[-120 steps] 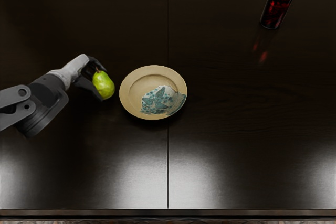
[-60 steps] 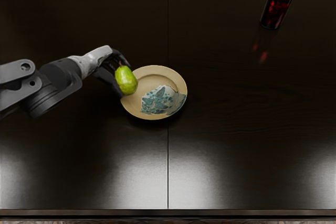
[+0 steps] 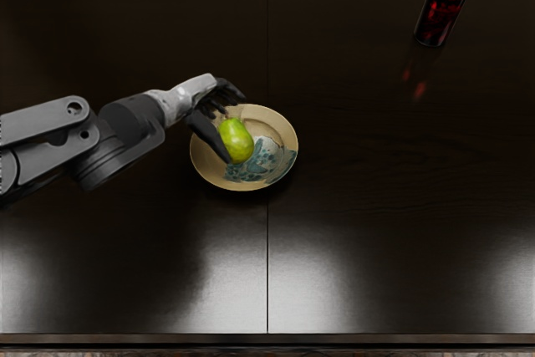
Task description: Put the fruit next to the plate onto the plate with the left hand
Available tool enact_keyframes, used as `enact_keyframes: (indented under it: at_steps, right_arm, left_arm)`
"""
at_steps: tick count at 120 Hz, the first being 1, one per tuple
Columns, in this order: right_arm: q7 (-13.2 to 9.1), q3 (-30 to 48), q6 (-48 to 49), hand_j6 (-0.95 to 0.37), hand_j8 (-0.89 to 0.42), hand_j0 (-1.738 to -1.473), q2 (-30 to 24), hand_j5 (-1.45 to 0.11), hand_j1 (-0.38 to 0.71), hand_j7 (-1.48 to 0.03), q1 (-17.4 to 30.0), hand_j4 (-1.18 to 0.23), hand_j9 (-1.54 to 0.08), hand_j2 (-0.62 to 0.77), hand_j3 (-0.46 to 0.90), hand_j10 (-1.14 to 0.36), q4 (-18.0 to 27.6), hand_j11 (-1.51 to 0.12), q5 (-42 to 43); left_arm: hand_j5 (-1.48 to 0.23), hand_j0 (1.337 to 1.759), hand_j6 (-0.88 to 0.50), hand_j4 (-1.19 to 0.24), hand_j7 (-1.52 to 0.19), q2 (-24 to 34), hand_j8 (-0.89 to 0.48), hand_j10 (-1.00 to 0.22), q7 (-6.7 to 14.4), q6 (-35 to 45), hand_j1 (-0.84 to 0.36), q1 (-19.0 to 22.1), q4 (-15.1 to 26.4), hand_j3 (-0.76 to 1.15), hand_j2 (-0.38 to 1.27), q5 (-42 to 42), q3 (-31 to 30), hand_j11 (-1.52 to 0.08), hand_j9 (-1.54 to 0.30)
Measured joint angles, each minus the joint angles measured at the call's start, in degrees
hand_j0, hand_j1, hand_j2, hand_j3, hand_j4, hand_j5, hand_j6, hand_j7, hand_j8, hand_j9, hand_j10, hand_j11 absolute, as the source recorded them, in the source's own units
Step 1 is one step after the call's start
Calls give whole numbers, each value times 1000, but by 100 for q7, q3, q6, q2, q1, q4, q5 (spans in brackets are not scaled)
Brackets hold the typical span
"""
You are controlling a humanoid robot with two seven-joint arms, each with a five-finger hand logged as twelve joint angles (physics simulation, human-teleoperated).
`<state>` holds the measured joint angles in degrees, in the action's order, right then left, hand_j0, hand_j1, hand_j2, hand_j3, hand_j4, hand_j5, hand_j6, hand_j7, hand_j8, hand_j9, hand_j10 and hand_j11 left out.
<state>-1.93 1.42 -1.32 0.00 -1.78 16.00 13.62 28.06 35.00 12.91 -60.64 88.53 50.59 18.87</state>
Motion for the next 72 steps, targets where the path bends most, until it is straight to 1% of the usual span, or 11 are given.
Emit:
enact_keyframes:
  at_steps: [14,21,29,39,41,45,50,58,64,72]
  right_arm:
    - [0,0,1,0,0,-1658,0,0,-349,0,1,0,0,0,0,0,0,0,0]
    - [0,0,2,0,0,-1658,0,0,-349,0,0,0,0,0,0,0,0,0,0]
    - [0,-1,4,0,0,-1658,0,0,-349,0,1,0,0,0,0,0,0,0,0]
    - [0,-1,7,0,0,-1658,0,0,-349,0,0,0,0,0,0,0,0,0,0]
    - [0,-1,7,0,0,-1658,0,0,-349,0,0,0,0,0,0,0,0,0,0]
    - [0,0,8,0,0,-1658,0,0,-349,0,-1,0,0,0,0,0,0,0,0]
    - [0,0,8,0,0,-1658,0,0,-349,0,-2,0,0,0,0,0,0,0,0]
    - [0,0,9,0,0,-1658,0,0,-349,0,-5,0,0,0,0,0,0,0,0]
    - [0,0,9,0,0,-1658,0,0,-349,0,-6,0,0,0,0,0,0,0,0]
    - [0,1,9,0,0,-1658,0,0,-349,0,-6,0,0,0,0,0,0,0,0]
  left_arm:
    - [-298,1658,-175,-202,-294,101,-224,-224,0,-62,116,-17,-1,0,225,-199,387,-295,-295]
    - [-236,1658,-142,-161,-233,342,-178,-178,0,-551,163,35,-12,0,171,-590,683,-234,-234]
    - [-184,1658,-113,-127,-182,840,-140,-139,0,-1625,203,56,-137,0,126,-1486,1103,-182,-182]
    - [-138,1658,-88,-97,-137,1410,-106,-105,0,-3111,237,86,-510,0,87,-2888,1515,-137,-137]
    - [-130,1658,-84,-92,-129,1512,-100,-100,0,-3360,243,128,-589,0,80,-3160,1570,-129,-129]
    - [-117,1658,-76,-83,-116,1756,-90,-89,0,-3752,253,358,-721,0,69,-3709,1659,-116,-116]
    - [-102,1658,-67,-73,-101,2061,-78,-78,0,-4096,265,542,-858,0,57,-4361,1739,-101,-101]
    - [-82,1658,-56,-60,-82,2359,-63,-63,0,-4426,280,608,-1133,0,43,-5194,1809,-82,-82]
    - [-71,1658,-49,-52,-71,2601,-55,-55,0,-4566,289,781,-1288,0,34,-5585,1822,-71,-71]
    - [-60,1658,-41,-43,-59,2992,-46,-46,0,-4675,298,953,-1412,0,26,-5881,1826,-59,-59]
